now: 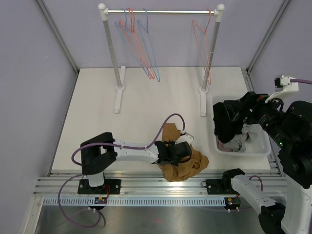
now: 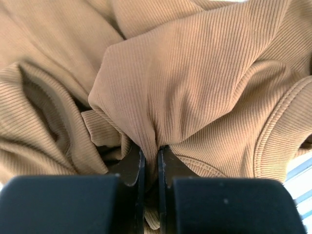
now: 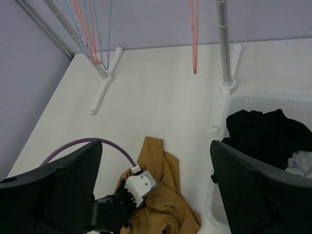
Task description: Remove the tank top from the hanger
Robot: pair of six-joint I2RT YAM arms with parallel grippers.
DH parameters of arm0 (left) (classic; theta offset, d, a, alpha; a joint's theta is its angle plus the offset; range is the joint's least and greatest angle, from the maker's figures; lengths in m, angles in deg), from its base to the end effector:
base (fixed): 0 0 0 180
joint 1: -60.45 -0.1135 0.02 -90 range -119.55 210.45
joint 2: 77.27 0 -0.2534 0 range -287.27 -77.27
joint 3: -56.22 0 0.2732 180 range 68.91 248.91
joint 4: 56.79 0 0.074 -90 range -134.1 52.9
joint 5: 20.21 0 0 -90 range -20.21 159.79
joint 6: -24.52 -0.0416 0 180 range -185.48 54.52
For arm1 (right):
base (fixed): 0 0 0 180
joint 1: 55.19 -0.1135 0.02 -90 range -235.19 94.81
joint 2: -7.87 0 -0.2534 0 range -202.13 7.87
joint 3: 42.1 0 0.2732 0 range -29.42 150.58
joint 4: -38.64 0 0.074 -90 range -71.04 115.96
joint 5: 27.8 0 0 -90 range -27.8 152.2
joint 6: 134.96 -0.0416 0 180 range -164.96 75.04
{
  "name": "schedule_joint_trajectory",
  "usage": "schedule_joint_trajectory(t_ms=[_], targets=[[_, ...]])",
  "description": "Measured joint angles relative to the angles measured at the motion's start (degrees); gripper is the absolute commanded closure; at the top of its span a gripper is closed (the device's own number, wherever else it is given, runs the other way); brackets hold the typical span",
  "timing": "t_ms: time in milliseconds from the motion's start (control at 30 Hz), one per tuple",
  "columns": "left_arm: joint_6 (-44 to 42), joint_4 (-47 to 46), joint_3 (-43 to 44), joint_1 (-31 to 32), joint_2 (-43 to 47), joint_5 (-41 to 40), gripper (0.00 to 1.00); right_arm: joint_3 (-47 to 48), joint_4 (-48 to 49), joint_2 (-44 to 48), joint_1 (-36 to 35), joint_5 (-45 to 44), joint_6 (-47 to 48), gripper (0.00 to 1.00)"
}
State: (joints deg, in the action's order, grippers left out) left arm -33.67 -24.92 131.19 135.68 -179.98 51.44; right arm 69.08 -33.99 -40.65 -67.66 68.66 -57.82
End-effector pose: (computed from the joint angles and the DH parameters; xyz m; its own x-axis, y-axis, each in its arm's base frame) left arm 0.1083 -0.3592 0.1356 -0.6492 0.5001 -0.5730 0.6295 0.7762 -0.0359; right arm 0.0881 0.0243 0.5261 -0.2366 0.1742 -0.9559 -0.2770 0.9309 0.2382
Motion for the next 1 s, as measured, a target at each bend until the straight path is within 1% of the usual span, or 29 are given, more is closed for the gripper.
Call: schedule_joint_trajectory(t_ms=[100,167,333,400,500,633,800,900,1000], targets=[[-0.79,2.54,0.42,-0.02,3.02,-1.84,1.00,-0.15,-1.42,0.20,0.00,-4.00,-0.02,0.01],[-1.92,4.46,2.62,-0.02,5.90,-3.54,1.00,-0.66,-2.71,0.52,0.00,-6.71,0.00,0.01],[-6.08,5.01,13.35,-0.07,11.65,-7.45,1.00,-1.36,-4.85,2.03,0.00,-11.52,0.07,0.01],[-8.26,4.35,17.75,-0.11,12.41,-8.17,1.00,-1.51,-5.33,2.75,0.00,-13.57,0.04,0.00],[-12.57,3.37,25.83,-0.13,11.96,-8.70,1.00,-1.88,-6.40,3.91,0.00,-19.10,-0.04,0.00],[-18.60,1.14,37.38,-0.33,8.44,-8.61,1.00,-3.67,-6.47,6.25,0.00,-26.10,-0.44,0.01],[-23.54,-5.79,49.51,-1.88,0.87,-3.32,1.00,-4.68,-6.27,10.91,0.00,-32.30,-1.03,0.01],[-24.81,-9.31,57.64,-2.86,-6.56,0.50,1.00,-3.67,-6.32,13.68,0.00,-35.23,-1.33,0.01],[-25.11,-12.26,67.43,-3.72,-16.26,4.48,1.00,-1.60,-6.34,15.72,0.00,-37.07,-1.57,0.01]])
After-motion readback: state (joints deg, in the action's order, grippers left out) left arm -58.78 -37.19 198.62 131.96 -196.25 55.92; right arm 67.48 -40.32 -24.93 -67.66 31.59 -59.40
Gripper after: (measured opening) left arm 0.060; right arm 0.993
